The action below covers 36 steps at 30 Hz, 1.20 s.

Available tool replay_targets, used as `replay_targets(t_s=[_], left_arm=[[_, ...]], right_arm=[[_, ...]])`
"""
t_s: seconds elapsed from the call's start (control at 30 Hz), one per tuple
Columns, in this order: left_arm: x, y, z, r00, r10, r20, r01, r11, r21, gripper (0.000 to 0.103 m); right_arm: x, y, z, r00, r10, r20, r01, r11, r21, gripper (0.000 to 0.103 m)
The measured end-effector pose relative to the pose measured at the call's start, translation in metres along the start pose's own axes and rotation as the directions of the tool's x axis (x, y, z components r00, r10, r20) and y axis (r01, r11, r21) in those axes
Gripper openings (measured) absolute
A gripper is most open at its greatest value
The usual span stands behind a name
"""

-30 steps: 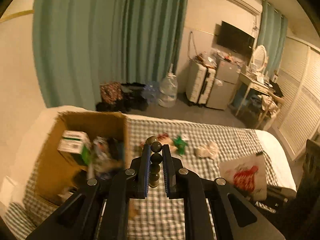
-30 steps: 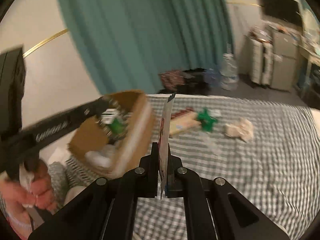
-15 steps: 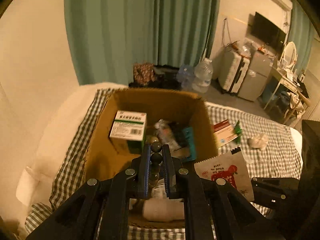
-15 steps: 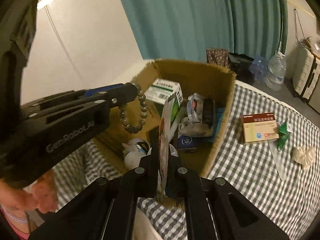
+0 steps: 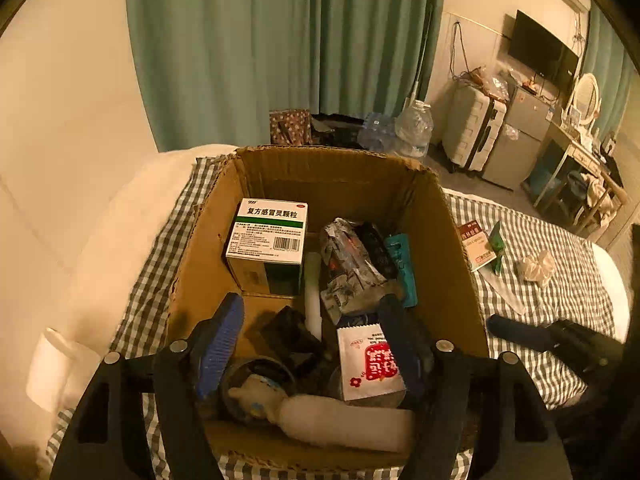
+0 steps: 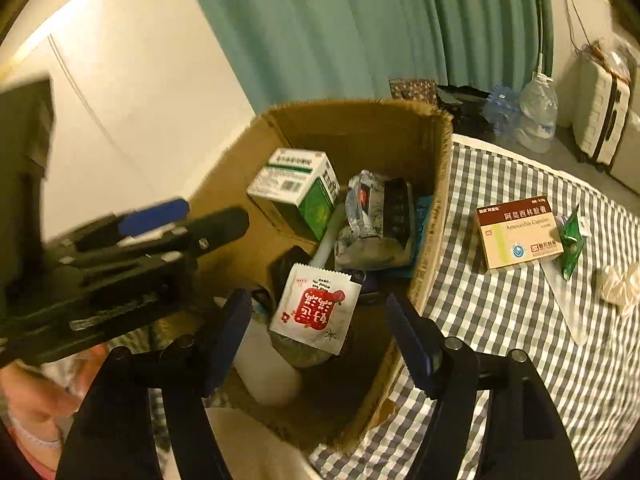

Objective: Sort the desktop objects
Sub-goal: 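Carry the bracelet and packet over the cardboard box and open both grippers, then grasp the Amoxicillin box with the left gripper while the right gripper grasps the white lace cloth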

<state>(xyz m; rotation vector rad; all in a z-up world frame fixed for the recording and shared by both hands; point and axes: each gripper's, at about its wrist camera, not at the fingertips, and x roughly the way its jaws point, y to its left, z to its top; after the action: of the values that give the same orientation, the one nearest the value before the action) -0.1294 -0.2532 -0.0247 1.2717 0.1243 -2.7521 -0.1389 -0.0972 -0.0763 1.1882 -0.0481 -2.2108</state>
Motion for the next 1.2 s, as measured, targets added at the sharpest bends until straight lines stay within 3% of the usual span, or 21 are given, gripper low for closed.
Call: replay_targets(t_s=[0.07,0.17,0.27,0.47,0.6,0.73,0.9,1.03,1.2], left_arm=[[-0.01,-0.009,-0.002,1.0,0.002,0.018,-0.003,1.0,0.009,0.082],[-0.024,-0.022,-0.003,0.999,-0.011,0.042,0.011,1.0,0.009,0.092],[-0.04,-0.044,-0.005,0.997,-0.034,0.071,0.032,0.999,0.019,0.1],[-0.052,-0.105,-0.014,0.993,-0.072,0.097,0.066,0.996,0.067,0.103],[-0.04,-0.147,-0.023,0.992,-0.105,0.077,0.099,0.992,0.078,0.103],[-0.014,-0.185,-0.025,0.99,-0.132,0.051,0.126,0.987,0.102,0.103],[0.036,-0.218,-0.022,0.995,-0.094,-0.019,0.096,0.987,0.132,0.103],[0.077,-0.234,-0.016,0.996,-0.08,-0.048,0.085,0.991,0.103,0.103],[0.136,-0.239,-0.001,0.993,-0.065,-0.098,0.068,0.998,0.021,0.103]], right_arm=[[-0.017,-0.008,-0.004,0.998,-0.04,0.042,0.04,0.999,0.014,0.07],[-0.051,-0.021,-0.01,0.993,-0.036,0.114,0.032,0.999,0.038,0.07],[-0.087,-0.041,-0.014,0.978,-0.102,0.183,0.089,0.993,0.076,0.071],[-0.148,-0.093,-0.035,0.925,-0.261,0.277,0.221,0.961,0.168,0.082],[-0.168,-0.139,-0.06,0.885,-0.363,0.293,0.289,0.92,0.266,0.088],[-0.161,-0.18,-0.08,0.873,-0.406,0.27,0.311,0.89,0.334,0.088],[-0.13,-0.222,-0.096,0.883,-0.416,0.216,0.324,0.875,0.36,0.088],[-0.108,-0.251,-0.09,0.891,-0.403,0.206,0.311,0.876,0.37,0.088],[-0.078,-0.277,-0.069,0.878,-0.423,0.225,0.331,0.874,0.355,0.088]])
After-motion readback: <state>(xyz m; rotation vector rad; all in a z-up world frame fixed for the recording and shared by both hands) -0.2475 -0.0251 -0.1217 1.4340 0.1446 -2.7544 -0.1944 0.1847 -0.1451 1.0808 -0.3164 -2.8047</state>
